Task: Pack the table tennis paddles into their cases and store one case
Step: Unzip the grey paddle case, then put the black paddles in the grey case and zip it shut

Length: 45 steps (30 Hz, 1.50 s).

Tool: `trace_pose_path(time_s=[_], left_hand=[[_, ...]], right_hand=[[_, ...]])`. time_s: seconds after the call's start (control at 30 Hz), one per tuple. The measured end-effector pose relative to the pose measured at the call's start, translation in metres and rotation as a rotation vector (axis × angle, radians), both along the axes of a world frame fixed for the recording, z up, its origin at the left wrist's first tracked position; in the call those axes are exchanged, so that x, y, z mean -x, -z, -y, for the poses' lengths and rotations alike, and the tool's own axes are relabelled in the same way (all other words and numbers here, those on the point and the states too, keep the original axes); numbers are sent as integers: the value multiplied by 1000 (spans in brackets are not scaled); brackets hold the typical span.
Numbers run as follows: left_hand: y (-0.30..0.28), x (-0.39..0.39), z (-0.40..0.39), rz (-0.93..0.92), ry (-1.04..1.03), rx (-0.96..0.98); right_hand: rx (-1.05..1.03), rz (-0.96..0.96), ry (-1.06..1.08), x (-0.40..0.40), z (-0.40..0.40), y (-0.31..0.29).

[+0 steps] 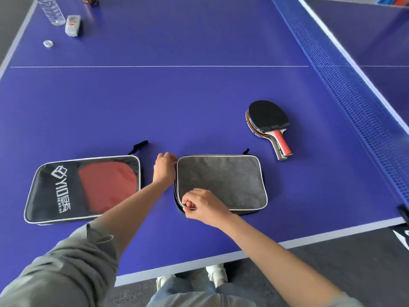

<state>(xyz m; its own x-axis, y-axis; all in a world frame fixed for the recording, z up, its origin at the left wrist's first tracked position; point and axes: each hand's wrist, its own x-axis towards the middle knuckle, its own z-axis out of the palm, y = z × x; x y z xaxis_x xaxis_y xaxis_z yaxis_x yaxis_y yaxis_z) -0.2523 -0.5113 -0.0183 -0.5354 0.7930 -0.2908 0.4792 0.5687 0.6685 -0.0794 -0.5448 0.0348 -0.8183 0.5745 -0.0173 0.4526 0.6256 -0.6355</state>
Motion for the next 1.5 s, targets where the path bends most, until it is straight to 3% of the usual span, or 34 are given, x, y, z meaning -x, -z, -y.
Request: trace_pose_path(time_s=[0.23, 0.43, 0.57, 0.77, 0.97, 1.1, 1.2, 1.43, 1.5], left_hand=[[-4, -20, 76, 511, -221, 32], [-3, -56, 96, 511, -253, -1], [-6, -54, 96, 675, -348, -123], [-12, -38, 97, 545, -307, -126], [-19, -24, 92, 280, -272, -50], [-26, -10, 87, 80, -194, -48], [-35, 6, 77, 67, -275, -117], [-45, 30, 53, -28, -299, -151], [-43, 29, 50, -185, -213, -121]], right_hand=[[-14, -123, 72, 4, 1, 9], [-86, -73, -91, 1, -4, 10], [-242, 32, -111, -22, -13, 11], [-469, 5, -52, -29, -29, -4], [-585, -83, 108, 1, -65, -53], [-490, -40, 256, 11, -112, -74], [-354, -31, 342, 8, -144, -73], [-41, -53, 630, -27, -181, -32], [35, -68, 688, -39, -177, -18]])
